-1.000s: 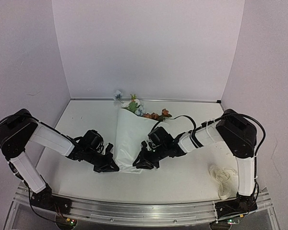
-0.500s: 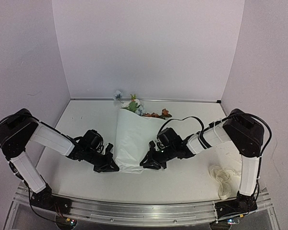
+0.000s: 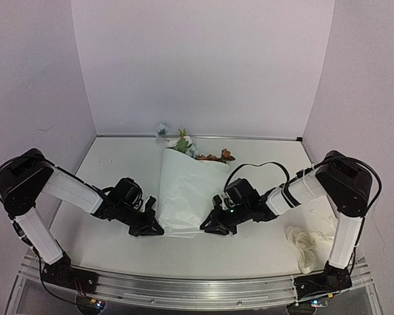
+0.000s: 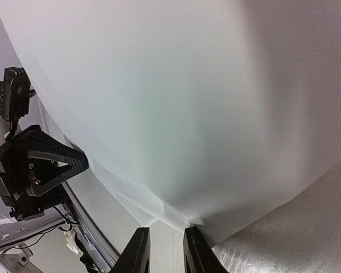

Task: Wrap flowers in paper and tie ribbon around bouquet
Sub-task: Press the fold line on the 2/3-folded wrapping paper.

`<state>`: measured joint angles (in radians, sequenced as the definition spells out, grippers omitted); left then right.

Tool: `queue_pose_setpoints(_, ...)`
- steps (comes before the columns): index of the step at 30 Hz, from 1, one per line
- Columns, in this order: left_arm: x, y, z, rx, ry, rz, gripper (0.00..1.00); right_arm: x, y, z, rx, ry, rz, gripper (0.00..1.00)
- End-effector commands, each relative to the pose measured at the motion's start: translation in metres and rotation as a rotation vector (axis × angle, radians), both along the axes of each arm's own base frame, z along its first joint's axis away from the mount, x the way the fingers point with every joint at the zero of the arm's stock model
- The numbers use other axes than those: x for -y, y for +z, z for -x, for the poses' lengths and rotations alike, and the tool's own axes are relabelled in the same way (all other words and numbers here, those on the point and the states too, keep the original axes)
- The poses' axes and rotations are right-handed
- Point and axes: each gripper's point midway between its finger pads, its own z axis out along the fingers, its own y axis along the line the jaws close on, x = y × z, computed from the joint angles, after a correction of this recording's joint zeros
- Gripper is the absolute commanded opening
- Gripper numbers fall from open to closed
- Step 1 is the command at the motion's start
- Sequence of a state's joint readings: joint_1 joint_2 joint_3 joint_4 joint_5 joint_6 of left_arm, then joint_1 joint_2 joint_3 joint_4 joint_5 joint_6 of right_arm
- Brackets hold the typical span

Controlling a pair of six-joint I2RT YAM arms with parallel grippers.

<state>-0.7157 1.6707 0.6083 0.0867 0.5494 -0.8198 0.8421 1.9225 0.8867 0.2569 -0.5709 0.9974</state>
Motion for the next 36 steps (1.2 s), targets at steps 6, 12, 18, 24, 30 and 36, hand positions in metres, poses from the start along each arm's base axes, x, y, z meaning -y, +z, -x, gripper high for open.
queue_pose_setpoints(6, -0.022, -0.033, 0.071, -0.118, -0.073, -0.222, 0.00, 0.058, -0.022, 0.032, -0.035, -0.054, 0.152, 0.25)
queue_pose_setpoints(12, -0.009, 0.002, 0.058, -0.038, -0.073, -0.183, 0.02, 0.071, -0.003, 0.034, 0.026, -0.094, 0.141, 0.42)
queue_pose_setpoints(18, 0.008, 0.034, 0.036, 0.045, -0.057, -0.142, 0.05, 0.048, 0.013, 0.021, 0.054, -0.134, 0.072, 0.57)
queue_pose_setpoints(24, 0.011, 0.038, 0.024, 0.063, -0.043, -0.137, 0.05, 0.029, 0.023, 0.020, 0.119, -0.140, 0.066, 0.59)
queue_pose_setpoints(30, 0.008, 0.034, 0.013, 0.061, -0.032, -0.138, 0.04, 0.062, 0.023, 0.014, 0.222, -0.271, 0.130, 0.58)
queue_pose_setpoints(36, 0.006, 0.033, 0.009, 0.056, -0.027, -0.132, 0.04, 0.054, 0.048, 0.017, 0.324, -0.219, 0.074, 0.61)
